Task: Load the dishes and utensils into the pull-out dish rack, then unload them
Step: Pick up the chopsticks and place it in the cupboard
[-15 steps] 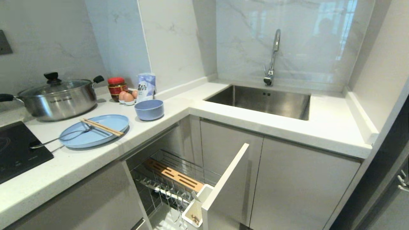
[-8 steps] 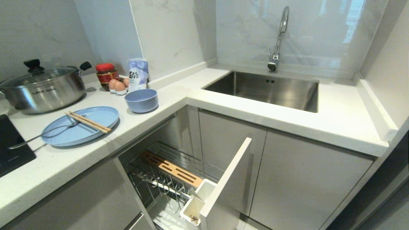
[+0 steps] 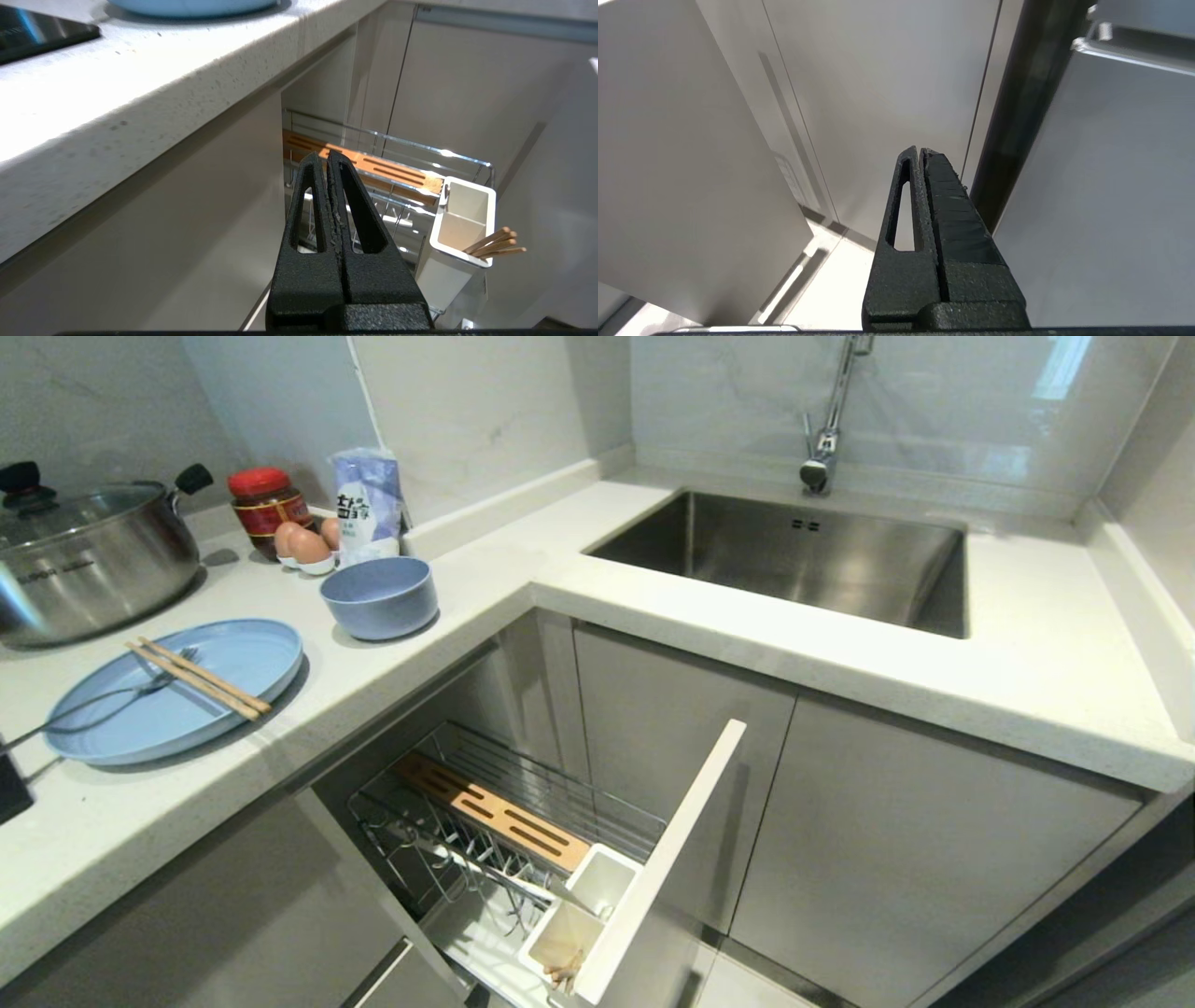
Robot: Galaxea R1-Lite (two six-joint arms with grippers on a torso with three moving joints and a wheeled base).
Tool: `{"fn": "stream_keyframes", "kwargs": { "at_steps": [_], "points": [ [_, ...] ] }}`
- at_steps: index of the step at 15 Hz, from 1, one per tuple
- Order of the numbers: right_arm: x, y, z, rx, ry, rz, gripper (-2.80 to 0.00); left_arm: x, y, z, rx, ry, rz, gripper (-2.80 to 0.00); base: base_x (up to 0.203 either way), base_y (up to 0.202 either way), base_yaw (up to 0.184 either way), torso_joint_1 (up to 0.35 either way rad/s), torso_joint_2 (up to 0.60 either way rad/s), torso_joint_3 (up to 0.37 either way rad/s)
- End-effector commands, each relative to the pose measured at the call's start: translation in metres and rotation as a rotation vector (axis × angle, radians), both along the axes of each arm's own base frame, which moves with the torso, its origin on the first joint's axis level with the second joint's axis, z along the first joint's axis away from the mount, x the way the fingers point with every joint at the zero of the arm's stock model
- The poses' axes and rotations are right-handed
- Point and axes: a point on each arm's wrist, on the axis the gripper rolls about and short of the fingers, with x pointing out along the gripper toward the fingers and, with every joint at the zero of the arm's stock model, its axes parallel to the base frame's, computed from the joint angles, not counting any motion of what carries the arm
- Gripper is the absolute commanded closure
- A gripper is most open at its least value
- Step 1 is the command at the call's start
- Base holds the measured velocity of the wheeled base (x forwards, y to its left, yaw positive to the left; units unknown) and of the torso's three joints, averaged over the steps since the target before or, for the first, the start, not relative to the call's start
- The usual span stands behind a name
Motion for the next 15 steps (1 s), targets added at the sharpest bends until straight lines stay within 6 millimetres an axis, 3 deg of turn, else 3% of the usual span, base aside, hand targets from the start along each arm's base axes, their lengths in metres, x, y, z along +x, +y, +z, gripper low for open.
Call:
{"fn": "stream_keyframes", "kwargs": {
  "at_steps": [1,15],
  "points": [
    [0.0000,0.0000,-0.0001,0.000,0.000,0.000,0.00,0.0035,0.0000,-0.0110,0.001,0.041,0.000,0.00,0.000,0.000,0.000,0.002,0.00,-0.193],
    [0.0001,0.0000,-0.0002,0.000,0.001,0.000,0.00,0.0035,0.0000,-0.0110,0.001,0.041,0.000,0.00,0.000,0.000,0.000,0.002,0.00,-0.197]
  ]
}}
